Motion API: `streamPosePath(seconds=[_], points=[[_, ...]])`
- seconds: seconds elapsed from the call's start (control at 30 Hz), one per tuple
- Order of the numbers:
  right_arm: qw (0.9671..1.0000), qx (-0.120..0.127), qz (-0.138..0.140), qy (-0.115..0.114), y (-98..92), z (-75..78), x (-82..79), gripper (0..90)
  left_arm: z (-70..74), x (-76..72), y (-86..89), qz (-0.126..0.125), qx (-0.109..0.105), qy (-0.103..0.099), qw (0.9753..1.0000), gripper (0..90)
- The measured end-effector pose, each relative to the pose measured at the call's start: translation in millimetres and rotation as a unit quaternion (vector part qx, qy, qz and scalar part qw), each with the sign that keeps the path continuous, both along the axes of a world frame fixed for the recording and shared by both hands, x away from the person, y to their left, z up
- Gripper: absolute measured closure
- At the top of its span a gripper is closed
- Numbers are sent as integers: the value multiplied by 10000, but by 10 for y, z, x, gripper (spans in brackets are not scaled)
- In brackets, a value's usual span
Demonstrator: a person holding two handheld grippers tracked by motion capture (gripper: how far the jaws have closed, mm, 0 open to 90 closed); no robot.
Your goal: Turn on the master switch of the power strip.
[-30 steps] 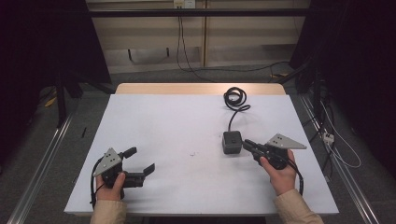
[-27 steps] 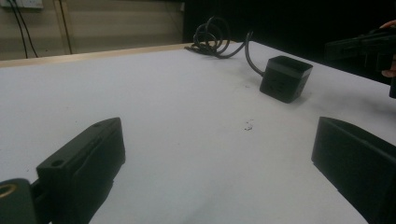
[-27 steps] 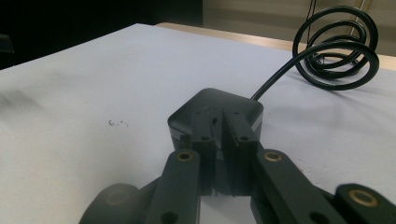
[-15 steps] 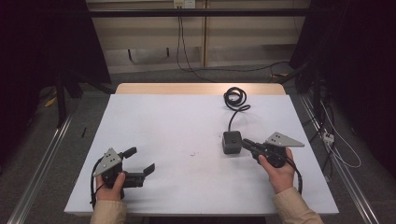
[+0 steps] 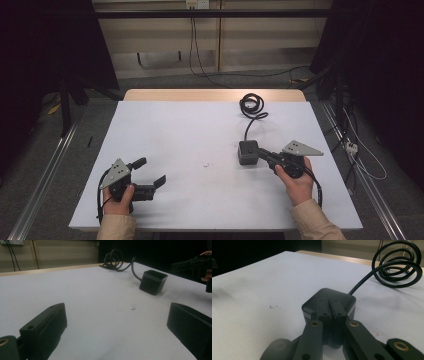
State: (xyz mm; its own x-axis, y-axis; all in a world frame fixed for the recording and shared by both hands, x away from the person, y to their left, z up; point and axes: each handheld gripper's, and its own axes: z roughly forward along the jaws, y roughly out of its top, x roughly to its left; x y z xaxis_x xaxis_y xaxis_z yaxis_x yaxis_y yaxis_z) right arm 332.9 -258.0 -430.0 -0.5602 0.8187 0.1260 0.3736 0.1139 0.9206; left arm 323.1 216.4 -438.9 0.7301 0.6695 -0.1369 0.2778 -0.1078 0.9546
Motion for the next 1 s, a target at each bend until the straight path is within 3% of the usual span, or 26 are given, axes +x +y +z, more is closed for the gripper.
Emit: streamPosePath(seconds=[1.0], points=[[9999,19,116,53,91,-20,99,900,-3,6,1,1,-7,-12,10000,24]])
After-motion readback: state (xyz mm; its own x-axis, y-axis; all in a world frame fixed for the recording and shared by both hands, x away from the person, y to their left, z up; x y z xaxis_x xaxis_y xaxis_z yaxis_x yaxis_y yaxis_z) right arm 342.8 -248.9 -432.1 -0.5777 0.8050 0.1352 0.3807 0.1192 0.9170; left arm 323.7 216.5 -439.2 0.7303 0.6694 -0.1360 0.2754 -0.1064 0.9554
